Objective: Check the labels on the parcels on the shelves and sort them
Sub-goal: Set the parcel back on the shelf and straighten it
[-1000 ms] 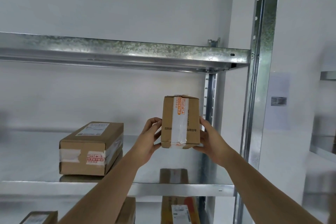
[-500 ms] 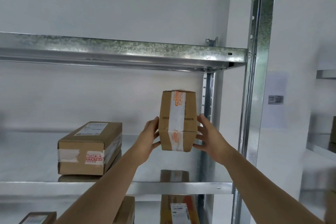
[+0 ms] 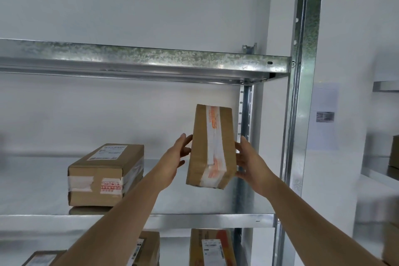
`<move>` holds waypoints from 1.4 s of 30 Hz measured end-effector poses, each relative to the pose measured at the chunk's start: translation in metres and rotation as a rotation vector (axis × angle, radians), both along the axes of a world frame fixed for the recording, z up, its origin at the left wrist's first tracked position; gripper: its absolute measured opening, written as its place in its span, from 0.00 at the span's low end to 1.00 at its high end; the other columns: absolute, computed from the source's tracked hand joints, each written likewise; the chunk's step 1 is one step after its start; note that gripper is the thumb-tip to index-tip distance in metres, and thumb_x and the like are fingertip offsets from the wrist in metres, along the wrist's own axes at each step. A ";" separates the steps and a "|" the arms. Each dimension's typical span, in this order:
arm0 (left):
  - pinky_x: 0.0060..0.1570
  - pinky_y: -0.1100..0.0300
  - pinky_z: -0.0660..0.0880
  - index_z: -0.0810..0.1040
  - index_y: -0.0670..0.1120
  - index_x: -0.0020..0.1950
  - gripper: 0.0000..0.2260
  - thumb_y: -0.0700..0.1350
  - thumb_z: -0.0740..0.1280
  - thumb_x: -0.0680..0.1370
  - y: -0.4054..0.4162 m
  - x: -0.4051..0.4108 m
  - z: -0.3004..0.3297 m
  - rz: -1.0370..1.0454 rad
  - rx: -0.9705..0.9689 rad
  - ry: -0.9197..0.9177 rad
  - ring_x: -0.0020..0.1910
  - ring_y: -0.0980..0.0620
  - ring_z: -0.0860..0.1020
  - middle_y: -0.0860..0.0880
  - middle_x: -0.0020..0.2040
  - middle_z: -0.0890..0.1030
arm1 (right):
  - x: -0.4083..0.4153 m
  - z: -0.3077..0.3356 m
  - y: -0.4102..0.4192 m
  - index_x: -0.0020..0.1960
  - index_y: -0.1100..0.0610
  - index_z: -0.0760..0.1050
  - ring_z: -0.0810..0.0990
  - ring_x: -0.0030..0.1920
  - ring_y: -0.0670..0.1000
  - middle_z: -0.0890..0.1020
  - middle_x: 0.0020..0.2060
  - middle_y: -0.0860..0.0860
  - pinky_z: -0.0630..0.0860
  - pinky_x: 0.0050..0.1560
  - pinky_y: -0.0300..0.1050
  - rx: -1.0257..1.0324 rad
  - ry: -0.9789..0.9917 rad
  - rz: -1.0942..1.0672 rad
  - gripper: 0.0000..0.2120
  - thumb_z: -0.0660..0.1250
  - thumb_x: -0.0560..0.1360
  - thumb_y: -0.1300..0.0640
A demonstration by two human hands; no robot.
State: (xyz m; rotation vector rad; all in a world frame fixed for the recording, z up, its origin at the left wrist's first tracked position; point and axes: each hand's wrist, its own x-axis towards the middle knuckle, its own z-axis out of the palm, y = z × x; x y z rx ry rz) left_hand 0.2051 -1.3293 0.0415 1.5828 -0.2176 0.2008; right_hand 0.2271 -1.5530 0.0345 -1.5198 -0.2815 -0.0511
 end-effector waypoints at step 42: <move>0.64 0.44 0.75 0.72 0.55 0.71 0.26 0.68 0.52 0.81 -0.013 0.007 -0.024 -0.026 0.004 0.288 0.62 0.48 0.77 0.47 0.64 0.79 | 0.010 -0.018 0.008 0.57 0.51 0.82 0.84 0.55 0.58 0.86 0.48 0.55 0.79 0.61 0.57 -0.071 0.229 -0.064 0.28 0.57 0.79 0.31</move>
